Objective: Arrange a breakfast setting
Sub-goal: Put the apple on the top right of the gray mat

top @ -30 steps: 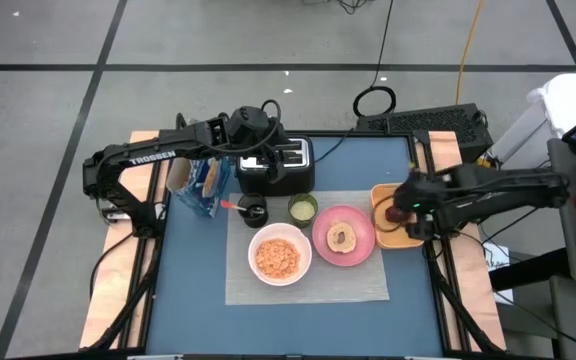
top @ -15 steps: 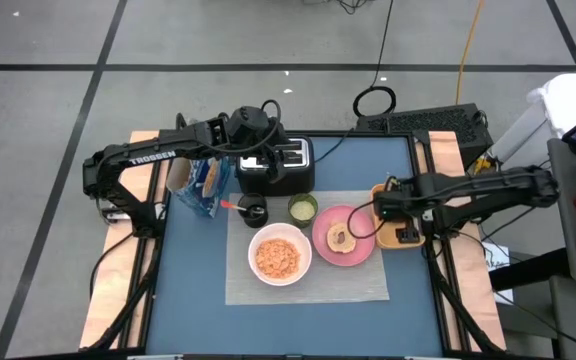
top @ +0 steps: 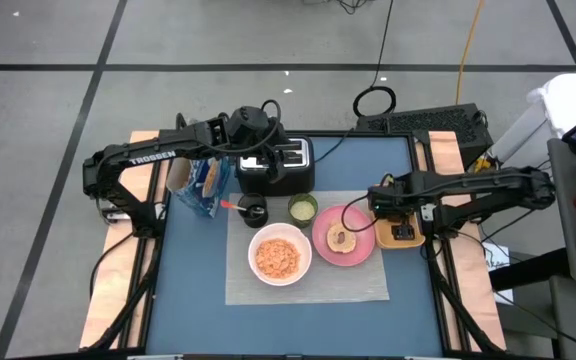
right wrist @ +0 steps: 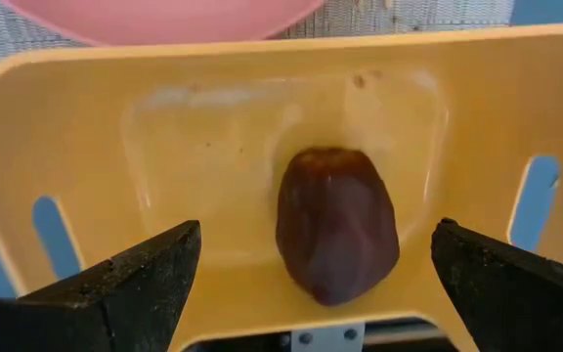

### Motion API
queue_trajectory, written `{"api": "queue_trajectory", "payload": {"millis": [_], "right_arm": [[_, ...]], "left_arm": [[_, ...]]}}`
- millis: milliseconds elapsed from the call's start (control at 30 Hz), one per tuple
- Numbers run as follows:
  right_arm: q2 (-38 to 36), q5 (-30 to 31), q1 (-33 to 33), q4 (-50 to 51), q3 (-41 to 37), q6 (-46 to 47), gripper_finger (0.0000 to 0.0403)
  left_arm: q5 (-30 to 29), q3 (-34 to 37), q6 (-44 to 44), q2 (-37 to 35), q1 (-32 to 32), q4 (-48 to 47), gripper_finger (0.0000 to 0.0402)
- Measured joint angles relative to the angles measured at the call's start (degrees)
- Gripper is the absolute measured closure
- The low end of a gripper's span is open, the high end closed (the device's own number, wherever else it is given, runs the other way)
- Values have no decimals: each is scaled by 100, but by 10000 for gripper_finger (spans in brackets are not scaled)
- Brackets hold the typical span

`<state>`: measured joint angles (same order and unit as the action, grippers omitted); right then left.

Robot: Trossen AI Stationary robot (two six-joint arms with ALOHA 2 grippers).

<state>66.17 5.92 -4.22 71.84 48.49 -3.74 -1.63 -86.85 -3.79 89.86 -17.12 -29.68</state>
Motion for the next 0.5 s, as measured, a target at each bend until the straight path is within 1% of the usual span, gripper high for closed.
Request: {"api": "queue_trajectory", "payload": {"millis": [100, 300, 500], "right_arm": [[70, 1, -106, -60, -136, -64, 12], [264, 1, -281, -84, -140, -64, 12], [607, 1, -407, -82, -140, -69, 12]], "left_arm": [[0, 0, 2, 0, 1, 1, 236], [0, 0, -5, 0, 0, 0, 236], [0, 0, -33, 0, 0, 0, 236]]}}
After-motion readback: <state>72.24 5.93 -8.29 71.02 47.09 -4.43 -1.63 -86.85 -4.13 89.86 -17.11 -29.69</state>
